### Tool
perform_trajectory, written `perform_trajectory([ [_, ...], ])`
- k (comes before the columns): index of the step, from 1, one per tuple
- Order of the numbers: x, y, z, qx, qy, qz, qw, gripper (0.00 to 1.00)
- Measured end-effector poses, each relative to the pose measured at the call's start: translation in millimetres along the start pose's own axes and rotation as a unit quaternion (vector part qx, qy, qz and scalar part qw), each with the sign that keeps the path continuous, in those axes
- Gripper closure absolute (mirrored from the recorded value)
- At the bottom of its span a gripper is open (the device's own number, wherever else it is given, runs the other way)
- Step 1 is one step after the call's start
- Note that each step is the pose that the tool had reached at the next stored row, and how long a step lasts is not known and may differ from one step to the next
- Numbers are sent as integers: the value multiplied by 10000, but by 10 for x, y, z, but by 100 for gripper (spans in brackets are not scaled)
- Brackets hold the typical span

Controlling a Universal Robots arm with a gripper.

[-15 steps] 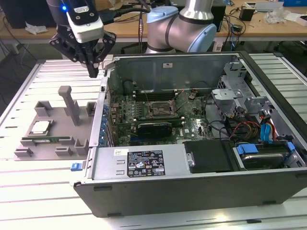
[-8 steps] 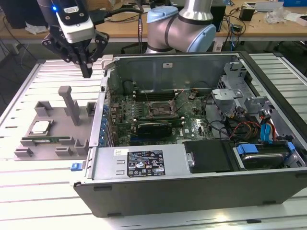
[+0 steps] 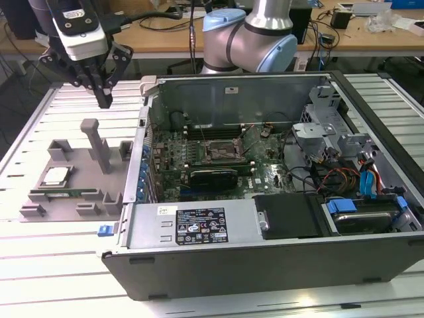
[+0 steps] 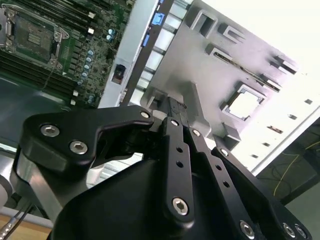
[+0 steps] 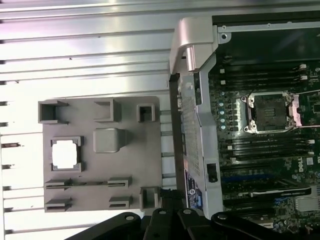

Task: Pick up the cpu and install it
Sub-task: 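Reach for the cpu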

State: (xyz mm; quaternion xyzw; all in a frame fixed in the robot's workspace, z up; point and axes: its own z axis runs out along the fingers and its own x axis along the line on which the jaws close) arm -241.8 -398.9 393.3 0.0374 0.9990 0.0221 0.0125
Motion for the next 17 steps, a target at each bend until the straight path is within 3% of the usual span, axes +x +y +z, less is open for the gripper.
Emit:
perform_trajectory([
  [17, 309, -23, -8, 0, 0, 0, 10000, 89],
])
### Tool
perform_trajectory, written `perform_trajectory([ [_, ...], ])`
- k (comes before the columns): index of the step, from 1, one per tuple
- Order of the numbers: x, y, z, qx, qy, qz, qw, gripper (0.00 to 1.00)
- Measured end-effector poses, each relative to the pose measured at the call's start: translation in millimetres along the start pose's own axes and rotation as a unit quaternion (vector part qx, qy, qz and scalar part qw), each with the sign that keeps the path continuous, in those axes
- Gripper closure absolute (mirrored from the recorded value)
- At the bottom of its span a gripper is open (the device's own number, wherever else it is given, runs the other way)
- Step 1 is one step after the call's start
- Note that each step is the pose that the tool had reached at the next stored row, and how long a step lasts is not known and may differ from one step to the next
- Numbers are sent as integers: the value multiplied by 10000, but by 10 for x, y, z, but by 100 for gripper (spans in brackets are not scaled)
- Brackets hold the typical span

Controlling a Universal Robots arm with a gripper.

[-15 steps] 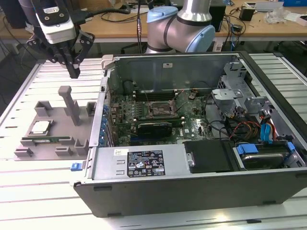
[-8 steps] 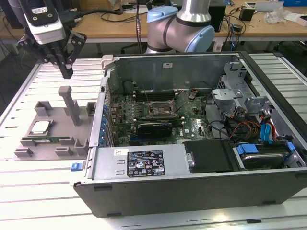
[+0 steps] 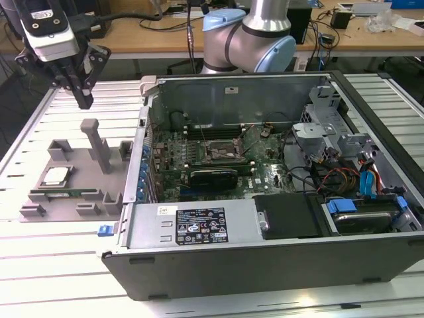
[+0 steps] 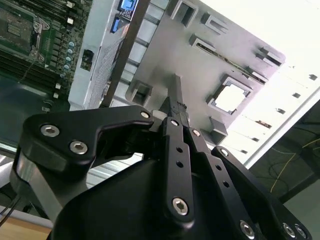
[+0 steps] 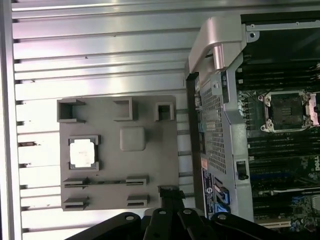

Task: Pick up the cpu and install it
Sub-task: 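Reach for the cpu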

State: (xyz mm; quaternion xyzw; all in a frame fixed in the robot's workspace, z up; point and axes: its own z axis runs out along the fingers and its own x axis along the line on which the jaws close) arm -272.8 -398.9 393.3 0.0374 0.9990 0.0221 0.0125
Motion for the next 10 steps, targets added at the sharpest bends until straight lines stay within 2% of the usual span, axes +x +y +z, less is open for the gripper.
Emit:
perform_trajectory([
  [10, 252, -20, 16, 0, 0, 0, 10000, 89],
])
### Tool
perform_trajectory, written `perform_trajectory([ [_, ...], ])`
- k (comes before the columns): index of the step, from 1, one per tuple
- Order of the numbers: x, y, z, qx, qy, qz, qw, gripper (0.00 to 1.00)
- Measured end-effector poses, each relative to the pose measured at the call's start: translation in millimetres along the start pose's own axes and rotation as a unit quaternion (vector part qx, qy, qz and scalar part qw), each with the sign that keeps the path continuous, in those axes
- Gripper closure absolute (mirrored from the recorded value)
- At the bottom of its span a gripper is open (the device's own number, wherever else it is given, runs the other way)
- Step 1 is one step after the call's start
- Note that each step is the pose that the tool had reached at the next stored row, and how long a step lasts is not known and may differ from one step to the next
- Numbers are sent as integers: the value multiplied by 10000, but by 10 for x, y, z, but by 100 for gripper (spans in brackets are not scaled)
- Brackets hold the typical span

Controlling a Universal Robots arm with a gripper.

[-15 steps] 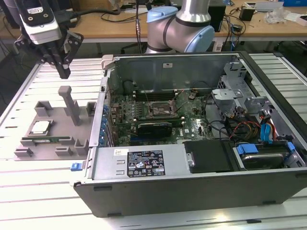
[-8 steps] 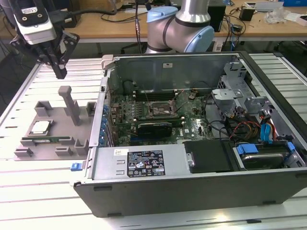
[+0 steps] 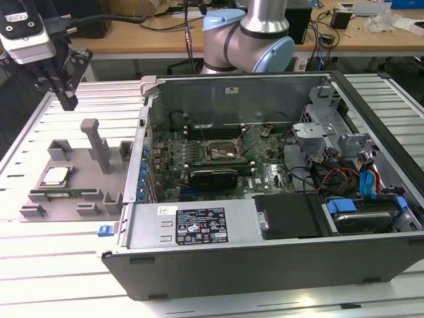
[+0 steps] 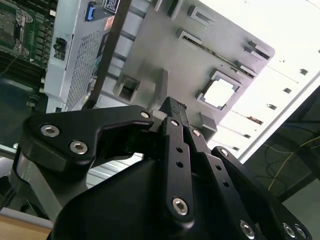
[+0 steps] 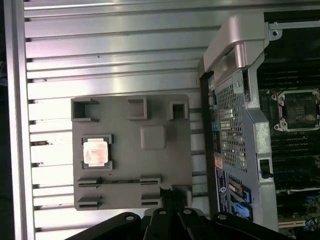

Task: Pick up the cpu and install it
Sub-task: 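Reach for the cpu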

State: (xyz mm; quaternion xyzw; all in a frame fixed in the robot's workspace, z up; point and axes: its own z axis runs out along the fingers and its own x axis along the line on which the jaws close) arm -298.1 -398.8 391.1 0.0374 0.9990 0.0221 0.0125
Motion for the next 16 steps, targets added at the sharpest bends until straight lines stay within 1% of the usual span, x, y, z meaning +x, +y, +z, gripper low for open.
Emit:
perform_trajectory([
  [2, 37, -3, 4, 0, 0, 0, 10000, 89],
  [3, 73, -6, 10, 0, 0, 0, 10000, 89],
  [5, 103, -8, 16, 0, 0, 0, 10000, 89],
  [8, 189, -16, 36, 0, 0, 0, 10000, 89],
  [12, 253, -21, 52, 0, 0, 0, 10000, 89],
  [14, 304, -26, 65, 0, 0, 0, 10000, 89],
  [16, 329, -28, 72, 0, 0, 0, 10000, 89],
])
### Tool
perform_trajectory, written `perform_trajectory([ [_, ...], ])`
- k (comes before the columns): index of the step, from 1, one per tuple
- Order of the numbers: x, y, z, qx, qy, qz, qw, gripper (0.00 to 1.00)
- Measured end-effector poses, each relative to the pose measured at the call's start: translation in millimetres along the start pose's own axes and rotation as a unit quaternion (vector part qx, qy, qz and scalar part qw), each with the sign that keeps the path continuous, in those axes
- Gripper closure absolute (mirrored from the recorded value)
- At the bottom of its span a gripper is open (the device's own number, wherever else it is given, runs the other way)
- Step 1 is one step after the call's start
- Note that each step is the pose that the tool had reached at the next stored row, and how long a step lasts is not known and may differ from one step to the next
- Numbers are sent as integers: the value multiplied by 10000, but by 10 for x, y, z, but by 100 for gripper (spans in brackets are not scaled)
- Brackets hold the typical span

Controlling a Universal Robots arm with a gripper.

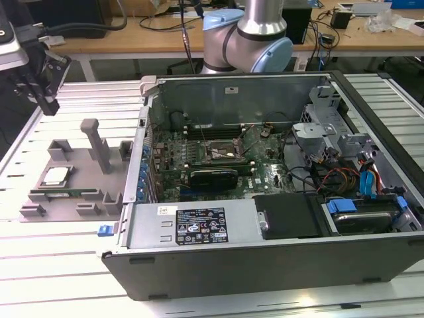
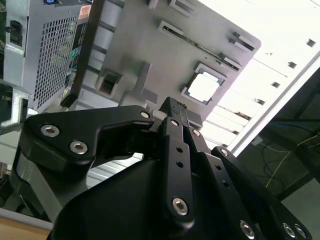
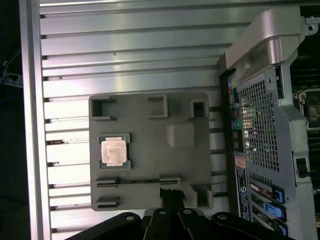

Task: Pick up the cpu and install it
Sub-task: 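Reach for the cpu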

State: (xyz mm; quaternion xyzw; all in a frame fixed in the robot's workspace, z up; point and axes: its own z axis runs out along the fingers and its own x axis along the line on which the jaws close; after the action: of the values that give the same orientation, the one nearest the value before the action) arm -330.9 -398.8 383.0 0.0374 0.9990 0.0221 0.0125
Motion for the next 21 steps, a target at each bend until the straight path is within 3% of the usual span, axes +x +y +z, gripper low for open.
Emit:
perform_trajectory([
  [9, 112, -6, 54, 0, 0, 0, 10000, 89],
  [14, 185, 12, 121, 0, 0, 0, 10000, 89],
  [15, 256, 41, 196, 0, 0, 0, 10000, 89],
  [21, 318, 109, 313, 0, 3, 0, 10000, 89],
])
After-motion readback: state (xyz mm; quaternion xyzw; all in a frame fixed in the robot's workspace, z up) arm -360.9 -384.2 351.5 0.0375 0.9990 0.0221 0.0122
